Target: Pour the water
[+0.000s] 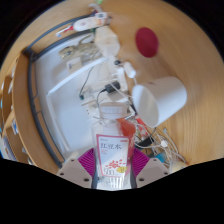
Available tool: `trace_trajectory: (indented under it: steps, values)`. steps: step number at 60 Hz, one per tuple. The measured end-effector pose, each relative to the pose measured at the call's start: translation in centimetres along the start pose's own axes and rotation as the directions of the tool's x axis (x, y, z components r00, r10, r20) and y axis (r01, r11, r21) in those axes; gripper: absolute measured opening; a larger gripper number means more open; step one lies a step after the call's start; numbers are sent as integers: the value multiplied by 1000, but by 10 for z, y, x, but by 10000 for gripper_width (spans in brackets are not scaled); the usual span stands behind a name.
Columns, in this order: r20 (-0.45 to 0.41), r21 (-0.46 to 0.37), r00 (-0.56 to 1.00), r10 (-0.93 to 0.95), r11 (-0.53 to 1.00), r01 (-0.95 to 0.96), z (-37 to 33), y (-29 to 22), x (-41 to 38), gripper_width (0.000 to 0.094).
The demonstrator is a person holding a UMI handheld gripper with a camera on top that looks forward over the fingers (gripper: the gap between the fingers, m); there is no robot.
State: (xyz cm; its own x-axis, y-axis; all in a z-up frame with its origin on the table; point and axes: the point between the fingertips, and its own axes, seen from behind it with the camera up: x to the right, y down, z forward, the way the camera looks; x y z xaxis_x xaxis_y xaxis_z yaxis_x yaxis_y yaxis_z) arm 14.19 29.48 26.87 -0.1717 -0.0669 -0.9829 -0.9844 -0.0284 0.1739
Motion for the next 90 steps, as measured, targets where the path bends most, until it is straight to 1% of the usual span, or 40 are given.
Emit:
trace_trajectory:
  steps: [4, 6, 7, 8, 9, 13, 15, 16, 18, 23, 28, 31, 34, 45, 59, 64, 70, 71, 72, 80, 90]
  values:
    - [9, -24, 982, -188, 982, 189, -2, 8, -23, 448]
    - [30, -51, 952, -303, 951, 304, -4, 15, -38, 446]
    - [61, -61, 925, -374, 924, 378, -13, 15, -25, 447]
    - [41, -79, 905, -424, 901, 426, -10, 17, -42, 449]
    - [43, -86, 873, -486, 869, 488, -10, 17, -47, 449]
    - [48, -106, 692, -720, 685, 721, -11, 11, -64, 450]
    - [49, -87, 578, -815, 573, 815, -16, 1, -61, 447]
    - [22, -99, 531, -847, 527, 844, -18, -2, -72, 449]
    - [9, -88, 410, -912, 408, 909, -18, -13, -80, 449]
    - [-46, -66, 95, -994, 98, 993, -25, -43, -100, 450]
    - [-132, -78, -185, -974, -176, 981, -32, -80, -112, 449]
    - [-181, -94, -306, -934, -294, 951, -35, -105, -114, 450]
    - [-198, -103, -373, -906, -359, 927, -35, -120, -110, 454]
    - [-218, -125, -428, -877, -410, 903, -25, -178, -80, 463]
    - [-198, -123, -374, -906, -355, 927, -2, -217, -31, 463]
    - [-202, -112, -361, -910, -344, 932, 2, -228, -18, 461]
    - [-178, -122, -339, -924, -321, 939, 7, -235, 4, 473]
    - [-174, -129, -346, -922, -327, 936, 6, -236, 8, 524]
    - [-170, -104, -352, -921, -338, 935, 6, -235, 4, 475]
    - [-159, -100, -360, -919, -348, 932, 3, -235, 5, 494]
    - [-171, -104, -353, -920, -340, 935, 2, -236, 5, 586]
